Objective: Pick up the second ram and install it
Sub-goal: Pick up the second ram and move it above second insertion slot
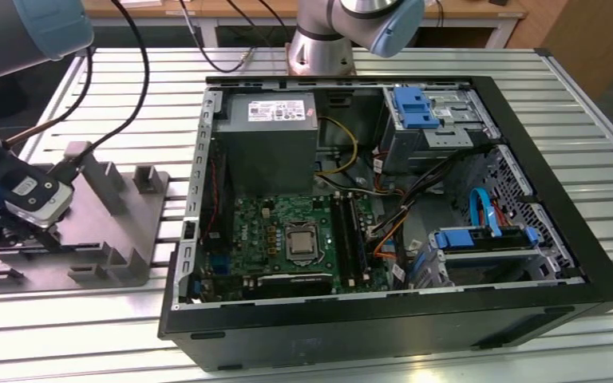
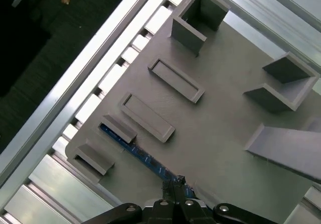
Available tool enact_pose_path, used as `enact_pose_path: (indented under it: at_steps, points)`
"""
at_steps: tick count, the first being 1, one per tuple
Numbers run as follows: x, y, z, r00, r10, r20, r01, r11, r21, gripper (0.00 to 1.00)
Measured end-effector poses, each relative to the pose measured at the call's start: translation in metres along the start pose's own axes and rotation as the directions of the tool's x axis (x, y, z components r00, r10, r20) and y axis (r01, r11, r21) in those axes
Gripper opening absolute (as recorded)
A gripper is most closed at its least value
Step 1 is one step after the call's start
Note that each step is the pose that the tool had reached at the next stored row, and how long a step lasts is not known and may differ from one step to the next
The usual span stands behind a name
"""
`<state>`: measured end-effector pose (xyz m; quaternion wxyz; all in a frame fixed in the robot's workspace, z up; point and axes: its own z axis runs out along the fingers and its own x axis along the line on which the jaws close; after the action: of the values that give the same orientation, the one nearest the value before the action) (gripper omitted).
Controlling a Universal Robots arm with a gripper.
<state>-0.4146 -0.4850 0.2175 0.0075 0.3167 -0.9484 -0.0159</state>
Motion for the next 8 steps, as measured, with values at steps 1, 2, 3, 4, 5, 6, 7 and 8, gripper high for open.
enact_pose_path:
  at_steps: [1,2,3,4,5,6,7,8]
  points:
    - [0.0,0.0,0.0,1.0,-0.009,-0.0003,0.009,1.0,0.0,0.1]
    - [0.0,0.0,0.0,0.9998,-0.018,-0.0006,0.018,0.9998,0.0,0.1]
    - [0.0,0.0,0.0,0.9997,-0.026,-0.0009,0.026,0.9997,0.0001,0.1]
    - [0.0,0.0,0.0,0.9994,-0.035,-0.0012,0.035,0.9994,0.0001,0.1]
    - [0.0,0.0,0.0,0.9991,-0.044,-0.0015,0.044,0.9991,0.0001,0.1]
    - [0.0,0.0,0.0,0.9986,-0.053,-0.0018,0.053,0.9986,0.0001,0.1]
    - [0.0,0.0,0.0001,0.9981,-0.061,-0.0021,0.061,0.9981,0.0002,0.1]
    - [0.0,0.0,0.0,0.9976,-0.069,-0.0024,0.069,0.9976,0.0002,0.1]
